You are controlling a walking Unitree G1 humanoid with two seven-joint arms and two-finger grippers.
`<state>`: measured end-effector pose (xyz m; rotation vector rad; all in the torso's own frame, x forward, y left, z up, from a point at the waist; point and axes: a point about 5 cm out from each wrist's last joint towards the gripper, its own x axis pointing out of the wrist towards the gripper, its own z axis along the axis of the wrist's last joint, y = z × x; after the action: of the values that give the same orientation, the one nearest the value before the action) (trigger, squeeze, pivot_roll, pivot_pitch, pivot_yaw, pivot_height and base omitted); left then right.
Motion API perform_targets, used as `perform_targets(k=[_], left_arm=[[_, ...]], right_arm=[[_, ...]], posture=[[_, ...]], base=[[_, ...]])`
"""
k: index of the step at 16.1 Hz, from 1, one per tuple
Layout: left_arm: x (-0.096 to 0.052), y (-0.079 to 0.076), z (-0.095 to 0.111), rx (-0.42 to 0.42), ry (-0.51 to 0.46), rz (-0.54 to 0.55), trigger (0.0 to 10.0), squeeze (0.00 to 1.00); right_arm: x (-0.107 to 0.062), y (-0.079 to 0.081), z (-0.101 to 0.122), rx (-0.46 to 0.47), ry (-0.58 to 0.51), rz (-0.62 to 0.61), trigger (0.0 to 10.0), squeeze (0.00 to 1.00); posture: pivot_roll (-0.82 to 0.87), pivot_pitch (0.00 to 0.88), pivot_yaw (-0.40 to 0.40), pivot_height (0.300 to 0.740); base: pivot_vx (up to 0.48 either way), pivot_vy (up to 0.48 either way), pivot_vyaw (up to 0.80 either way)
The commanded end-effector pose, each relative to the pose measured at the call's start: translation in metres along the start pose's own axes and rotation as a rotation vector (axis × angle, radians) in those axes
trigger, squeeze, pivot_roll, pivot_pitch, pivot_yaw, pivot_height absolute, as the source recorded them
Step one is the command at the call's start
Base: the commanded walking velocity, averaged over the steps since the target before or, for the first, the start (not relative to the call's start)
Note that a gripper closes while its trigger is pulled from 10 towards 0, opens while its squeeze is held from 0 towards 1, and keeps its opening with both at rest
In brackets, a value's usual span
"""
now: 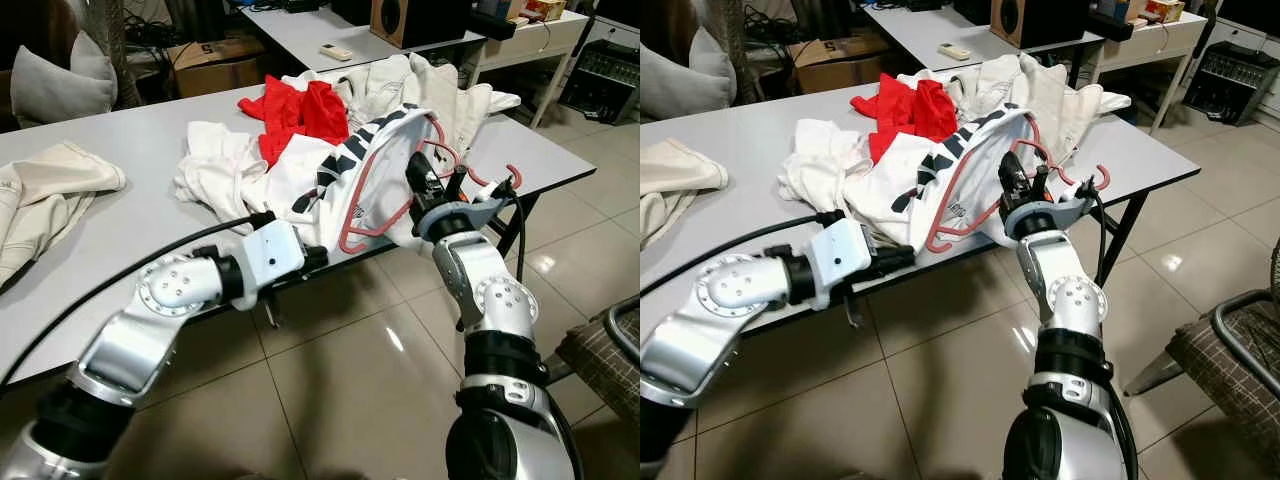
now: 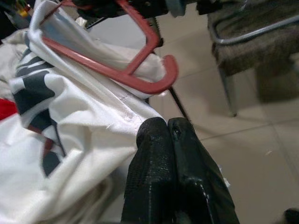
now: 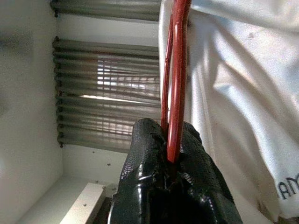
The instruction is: Hang hanger
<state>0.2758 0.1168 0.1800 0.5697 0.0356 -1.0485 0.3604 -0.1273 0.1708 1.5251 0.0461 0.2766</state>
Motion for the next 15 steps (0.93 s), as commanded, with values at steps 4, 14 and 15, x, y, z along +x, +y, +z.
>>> perform_targets(k=[4, 14, 15], left_arm=[[0.002, -0.008, 0.003, -0.075, -0.039, -0.027, 0.0, 0.00], [-0.019, 0.021, -0.002, -0.107, -0.007, 0.110, 0.0, 0.00], [-0.018, 0.019, 0.003, -0.103, -0.031, 0.095, 0.0, 0.00]], right_arm=[[0.018, 0.026, -0.011, -0.030, -0.027, 0.091, 0.0, 0.00], [0.017, 0.023, 0.008, -0.067, -0.072, 0.089, 0.0, 0.00], [0.017, 0.022, 0.010, -0.067, -0.082, 0.086, 0.0, 0.00]], posture=[[-0.15, 0.000, 0.033, 0.740], [-0.15, 0.000, 0.039, 0.740], [-0.15, 0.000, 0.042, 0.740]], base=[[0.000, 0.000, 0.00], [0.000, 0.000, 0.00], [0.000, 0.000, 0.00]])
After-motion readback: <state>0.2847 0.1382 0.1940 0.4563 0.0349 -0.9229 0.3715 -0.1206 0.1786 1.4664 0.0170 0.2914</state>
